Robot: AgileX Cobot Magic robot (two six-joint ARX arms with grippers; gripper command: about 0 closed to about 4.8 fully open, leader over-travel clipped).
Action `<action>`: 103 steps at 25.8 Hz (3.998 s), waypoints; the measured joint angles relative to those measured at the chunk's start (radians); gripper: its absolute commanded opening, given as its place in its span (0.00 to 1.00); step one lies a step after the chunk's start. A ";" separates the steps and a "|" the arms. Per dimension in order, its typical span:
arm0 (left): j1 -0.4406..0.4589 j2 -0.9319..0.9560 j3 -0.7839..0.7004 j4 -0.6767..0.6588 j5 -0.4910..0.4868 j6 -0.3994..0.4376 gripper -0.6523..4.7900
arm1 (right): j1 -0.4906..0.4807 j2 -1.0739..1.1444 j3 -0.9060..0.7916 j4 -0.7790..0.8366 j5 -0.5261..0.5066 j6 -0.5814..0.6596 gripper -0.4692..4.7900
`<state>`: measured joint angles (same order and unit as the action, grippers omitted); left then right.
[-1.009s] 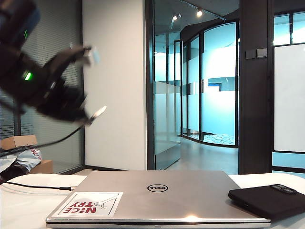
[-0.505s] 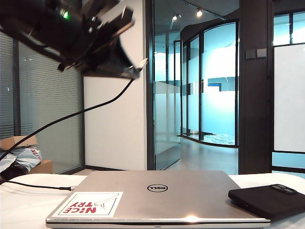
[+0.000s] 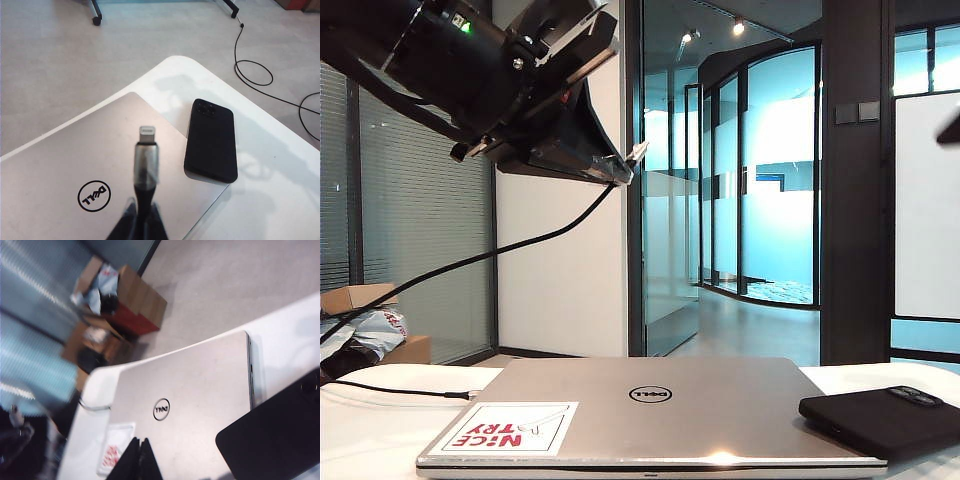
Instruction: Pick up the charging cable and the phone, plug the charging cable into the charging port on the phone, and finally place them back on the table.
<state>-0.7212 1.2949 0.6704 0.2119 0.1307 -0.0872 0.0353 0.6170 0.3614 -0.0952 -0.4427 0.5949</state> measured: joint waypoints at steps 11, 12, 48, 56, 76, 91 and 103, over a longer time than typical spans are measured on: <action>0.000 0.000 0.000 -0.002 0.000 0.000 0.11 | -0.034 0.000 -0.107 0.024 0.002 0.308 0.92; 0.000 0.000 0.000 0.000 0.000 0.000 0.11 | -0.034 0.000 -0.107 -0.010 0.020 0.343 0.97; 0.000 -0.001 0.000 0.001 0.000 0.000 0.11 | -0.077 0.903 -0.091 0.563 -0.024 0.488 1.00; 0.000 0.000 0.000 0.016 0.000 0.001 0.11 | -0.077 1.067 -0.058 0.699 -0.040 0.539 1.00; 0.000 0.000 0.000 0.023 0.000 0.001 0.11 | -0.075 1.234 -0.046 0.959 -0.081 0.591 0.78; 0.000 -0.001 0.000 0.023 0.000 0.001 0.11 | -0.083 1.234 -0.050 0.967 -0.039 0.598 0.07; 0.000 0.000 0.000 0.024 0.000 0.001 0.11 | -0.077 0.980 -0.056 0.829 -0.027 0.490 0.07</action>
<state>-0.7208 1.2945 0.6704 0.2356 0.1303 -0.0864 -0.0418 1.5967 0.3054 0.7338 -0.4694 1.0847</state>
